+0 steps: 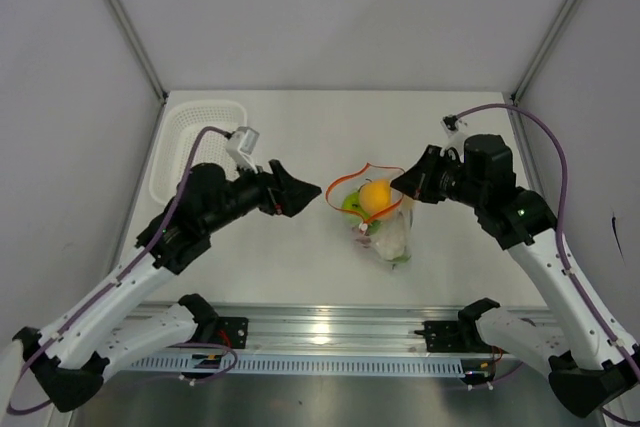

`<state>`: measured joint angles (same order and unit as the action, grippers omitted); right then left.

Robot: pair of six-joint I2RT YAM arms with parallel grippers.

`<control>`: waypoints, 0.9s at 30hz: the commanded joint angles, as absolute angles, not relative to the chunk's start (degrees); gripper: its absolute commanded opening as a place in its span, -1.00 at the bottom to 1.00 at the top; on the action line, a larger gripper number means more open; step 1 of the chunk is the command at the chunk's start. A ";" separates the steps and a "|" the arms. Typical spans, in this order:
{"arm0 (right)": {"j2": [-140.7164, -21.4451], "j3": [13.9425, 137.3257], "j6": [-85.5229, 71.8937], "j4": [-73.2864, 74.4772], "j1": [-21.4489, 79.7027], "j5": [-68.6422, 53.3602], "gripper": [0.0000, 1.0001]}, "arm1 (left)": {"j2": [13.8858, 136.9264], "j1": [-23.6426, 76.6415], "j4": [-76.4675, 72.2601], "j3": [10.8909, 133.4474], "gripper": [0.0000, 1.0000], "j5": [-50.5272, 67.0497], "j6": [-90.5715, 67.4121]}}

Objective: Place the food in the zip-top bag and seal the zipper
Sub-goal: Place the fake fruit in the zipper food storage bag, then adjust the zipper food storage bag at the center of the board.

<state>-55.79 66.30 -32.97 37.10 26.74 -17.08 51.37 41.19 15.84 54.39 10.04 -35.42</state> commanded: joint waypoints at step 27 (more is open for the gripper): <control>-54.32 65.48 -36.12 29.98 25.40 -25.49 -1.00 | 66.53 33.75 4.39 45.70 0.66 25.13 -41.40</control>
<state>-55.48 65.45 -35.57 34.44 25.65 -23.90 67.96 33.52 7.99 46.24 24.21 -40.05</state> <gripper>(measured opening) 0.003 0.832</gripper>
